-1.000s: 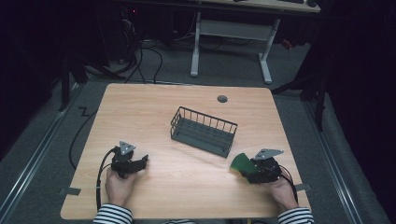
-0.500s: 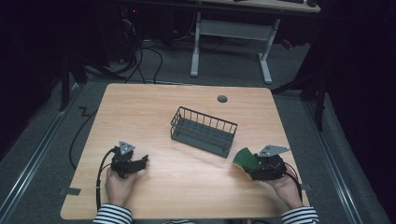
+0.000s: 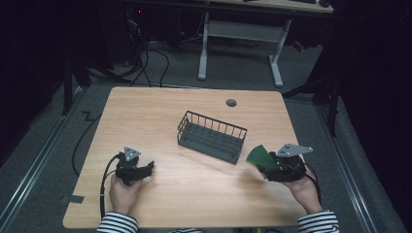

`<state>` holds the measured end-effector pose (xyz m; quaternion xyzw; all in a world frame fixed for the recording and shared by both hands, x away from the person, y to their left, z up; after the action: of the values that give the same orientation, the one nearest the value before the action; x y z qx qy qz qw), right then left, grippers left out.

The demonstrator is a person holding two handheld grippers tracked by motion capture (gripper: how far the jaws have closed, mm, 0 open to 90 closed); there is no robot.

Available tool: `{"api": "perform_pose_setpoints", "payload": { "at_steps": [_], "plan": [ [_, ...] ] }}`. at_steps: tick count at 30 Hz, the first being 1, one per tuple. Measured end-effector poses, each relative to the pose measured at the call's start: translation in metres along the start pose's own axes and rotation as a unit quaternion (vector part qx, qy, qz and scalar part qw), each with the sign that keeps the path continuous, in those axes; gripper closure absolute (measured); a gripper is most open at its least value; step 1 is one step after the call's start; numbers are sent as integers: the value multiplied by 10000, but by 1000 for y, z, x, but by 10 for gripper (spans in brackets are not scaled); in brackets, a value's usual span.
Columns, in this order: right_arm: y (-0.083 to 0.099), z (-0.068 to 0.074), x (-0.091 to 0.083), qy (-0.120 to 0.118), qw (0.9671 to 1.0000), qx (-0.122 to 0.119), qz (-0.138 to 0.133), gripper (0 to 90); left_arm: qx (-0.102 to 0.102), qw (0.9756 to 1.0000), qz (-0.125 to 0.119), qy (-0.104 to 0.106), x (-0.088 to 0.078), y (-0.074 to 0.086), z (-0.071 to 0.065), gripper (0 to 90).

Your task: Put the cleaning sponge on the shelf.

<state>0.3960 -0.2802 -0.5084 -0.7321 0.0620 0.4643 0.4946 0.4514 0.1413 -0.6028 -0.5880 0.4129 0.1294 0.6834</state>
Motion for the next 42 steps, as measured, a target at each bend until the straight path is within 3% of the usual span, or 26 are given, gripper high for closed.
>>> {"api": "perform_pose_setpoints", "payload": {
  "at_steps": [16,23,33,42],
  "plan": [
    [-61,-11,-13,84,9992,-179,-346,298,21,10000,10,-21,0,0,0,296],
    [-91,-12,-1,74,9988,-348,-327,298,21,10000,10,-22,0,0,0,296],
    [-119,-13,19,44,9986,-454,-282,298,4,10000,0,-15,0,0,0,297],
    [-129,-12,45,59,9983,-564,-124,297,20,10000,10,-32,0,0,0,299]
  ]
}}
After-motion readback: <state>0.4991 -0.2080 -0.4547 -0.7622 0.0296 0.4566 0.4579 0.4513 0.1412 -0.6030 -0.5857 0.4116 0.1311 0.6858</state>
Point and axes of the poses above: each handheld gripper's, and its own axes: x roughly forward along the jaws, y roughly out of its underside, z roughly to its left, the point moved 10 cm from there along x, roughly forward along the jaws, and after that the axes turned 4 degrees about z, right-handed, at the moved point
